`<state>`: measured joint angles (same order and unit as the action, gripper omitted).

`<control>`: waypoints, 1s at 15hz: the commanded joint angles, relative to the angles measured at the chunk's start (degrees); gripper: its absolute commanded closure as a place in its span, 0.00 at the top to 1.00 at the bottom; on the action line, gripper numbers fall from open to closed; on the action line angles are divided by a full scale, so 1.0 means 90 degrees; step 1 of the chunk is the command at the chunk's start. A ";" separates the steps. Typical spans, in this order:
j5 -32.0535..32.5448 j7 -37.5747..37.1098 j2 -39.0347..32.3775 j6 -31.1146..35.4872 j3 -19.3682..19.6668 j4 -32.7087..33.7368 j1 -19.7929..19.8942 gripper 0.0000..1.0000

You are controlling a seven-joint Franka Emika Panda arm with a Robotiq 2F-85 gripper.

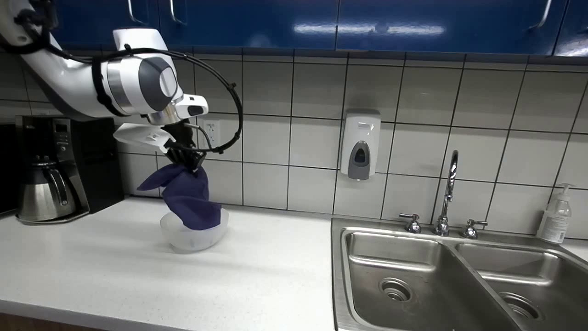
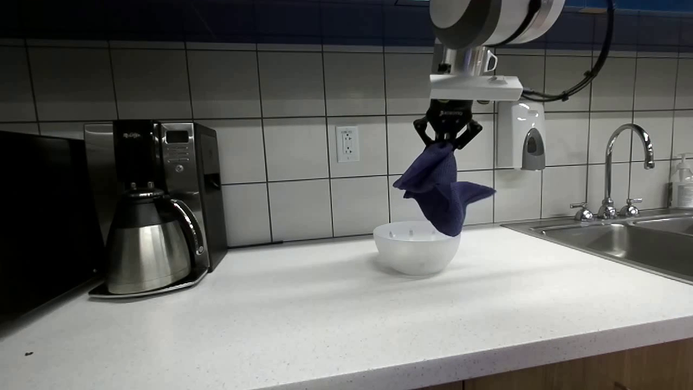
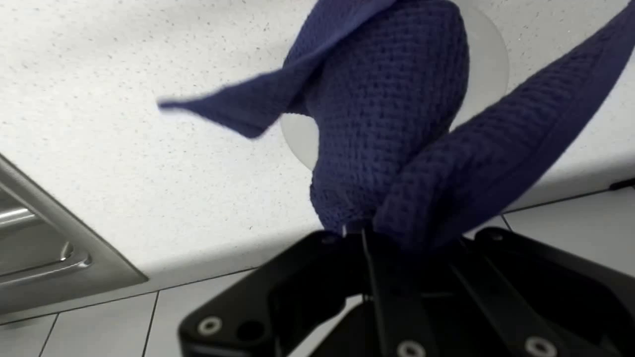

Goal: Remove the blue towel from the plastic bowl and put it on the counter

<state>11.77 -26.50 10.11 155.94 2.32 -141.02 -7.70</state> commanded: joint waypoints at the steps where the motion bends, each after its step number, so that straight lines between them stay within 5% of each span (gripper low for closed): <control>1: 0.0042 0.0116 0.1103 -0.0419 -0.0405 -0.0535 0.0637 0.02; 8: -0.0053 0.0356 0.2193 -0.1052 -0.0403 -0.0967 0.1579 0.02; 15: -0.0383 0.1385 0.1679 -0.0757 0.0424 -0.1165 0.2111 0.02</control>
<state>11.02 -19.46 27.50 147.88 3.51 -151.17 9.96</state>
